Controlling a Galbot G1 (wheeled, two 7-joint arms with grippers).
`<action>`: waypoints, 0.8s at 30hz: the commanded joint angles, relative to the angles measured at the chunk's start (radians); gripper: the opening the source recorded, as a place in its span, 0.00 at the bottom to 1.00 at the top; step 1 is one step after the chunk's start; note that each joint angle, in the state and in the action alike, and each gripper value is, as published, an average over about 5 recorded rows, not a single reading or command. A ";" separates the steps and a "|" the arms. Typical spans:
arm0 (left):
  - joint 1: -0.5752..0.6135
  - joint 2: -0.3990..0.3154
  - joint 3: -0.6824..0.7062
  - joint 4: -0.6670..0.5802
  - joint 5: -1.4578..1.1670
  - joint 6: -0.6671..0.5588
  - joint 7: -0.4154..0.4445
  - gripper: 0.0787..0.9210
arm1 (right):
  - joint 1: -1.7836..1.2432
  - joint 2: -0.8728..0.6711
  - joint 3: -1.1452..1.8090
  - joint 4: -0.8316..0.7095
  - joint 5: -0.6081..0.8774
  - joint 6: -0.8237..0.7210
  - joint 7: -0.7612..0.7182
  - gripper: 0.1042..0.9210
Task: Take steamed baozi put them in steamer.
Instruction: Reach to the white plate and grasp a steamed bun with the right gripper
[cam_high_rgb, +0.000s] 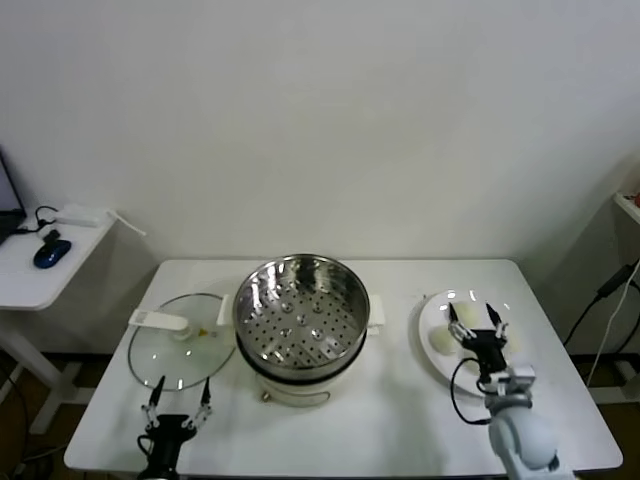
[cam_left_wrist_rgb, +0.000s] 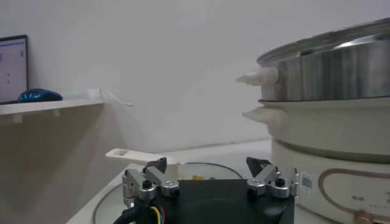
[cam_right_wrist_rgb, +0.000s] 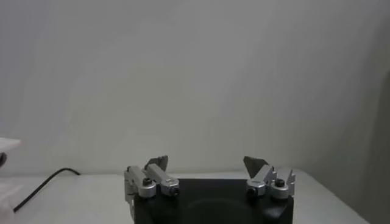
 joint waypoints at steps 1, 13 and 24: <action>-0.002 0.003 0.003 0.009 0.005 -0.009 0.001 0.88 | 0.292 -0.330 -0.197 -0.020 -0.077 -0.425 -0.269 0.88; -0.012 0.009 0.005 0.036 0.020 -0.020 0.005 0.88 | 0.884 -0.519 -0.830 -0.219 -0.401 -0.226 -0.776 0.88; -0.019 0.011 0.010 0.059 0.029 -0.032 0.005 0.88 | 1.350 -0.495 -1.406 -0.415 -0.248 0.067 -1.051 0.88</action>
